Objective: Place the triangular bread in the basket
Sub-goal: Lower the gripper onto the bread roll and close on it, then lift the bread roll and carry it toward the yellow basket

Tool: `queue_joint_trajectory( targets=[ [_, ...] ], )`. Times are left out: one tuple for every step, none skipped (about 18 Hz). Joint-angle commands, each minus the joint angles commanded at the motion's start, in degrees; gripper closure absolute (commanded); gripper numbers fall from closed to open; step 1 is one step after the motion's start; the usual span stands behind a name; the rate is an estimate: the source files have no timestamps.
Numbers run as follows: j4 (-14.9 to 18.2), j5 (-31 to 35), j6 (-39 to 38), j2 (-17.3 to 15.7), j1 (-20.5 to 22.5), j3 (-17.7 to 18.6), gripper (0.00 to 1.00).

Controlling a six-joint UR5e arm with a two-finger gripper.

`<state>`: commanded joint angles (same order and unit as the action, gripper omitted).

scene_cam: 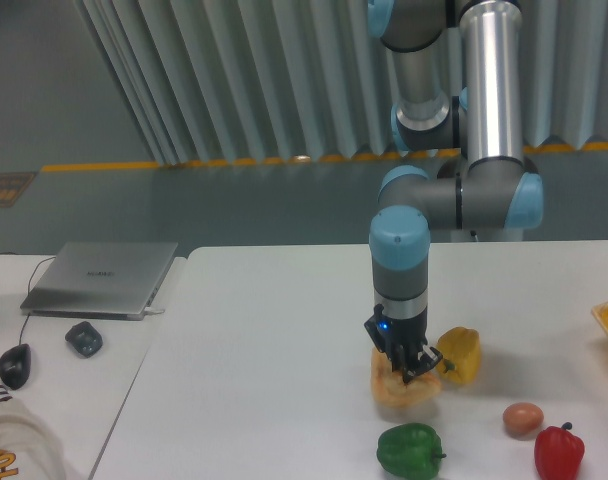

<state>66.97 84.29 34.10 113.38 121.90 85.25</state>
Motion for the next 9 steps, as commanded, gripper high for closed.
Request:
queue_joint_trajectory(
  targets=[
    [0.2,0.0,0.0,-0.4,0.0,0.0,1.00],
    [0.3,0.0,0.0,-0.8,0.1,0.0,1.00],
    [0.4,-0.3,0.0,-1.4,0.3,0.0,1.00],
    [0.4,-1.1,0.0,-2.0,0.9,-0.1,1.00],
    [0.4,-1.8,0.1,-2.6,1.4,-0.4,1.00],
    [0.6,-1.8,0.5,-3.2,2.2,-0.6,1.00],
    [1.4,-1.8,2.3,-3.9,3.4,-0.7,1.00],
    [2.3,-1.9,5.3,-4.7,4.1,-0.7,1.00],
    [3.6,-1.9,8.4,-5.6,4.7,-0.7,1.00]
  ],
)
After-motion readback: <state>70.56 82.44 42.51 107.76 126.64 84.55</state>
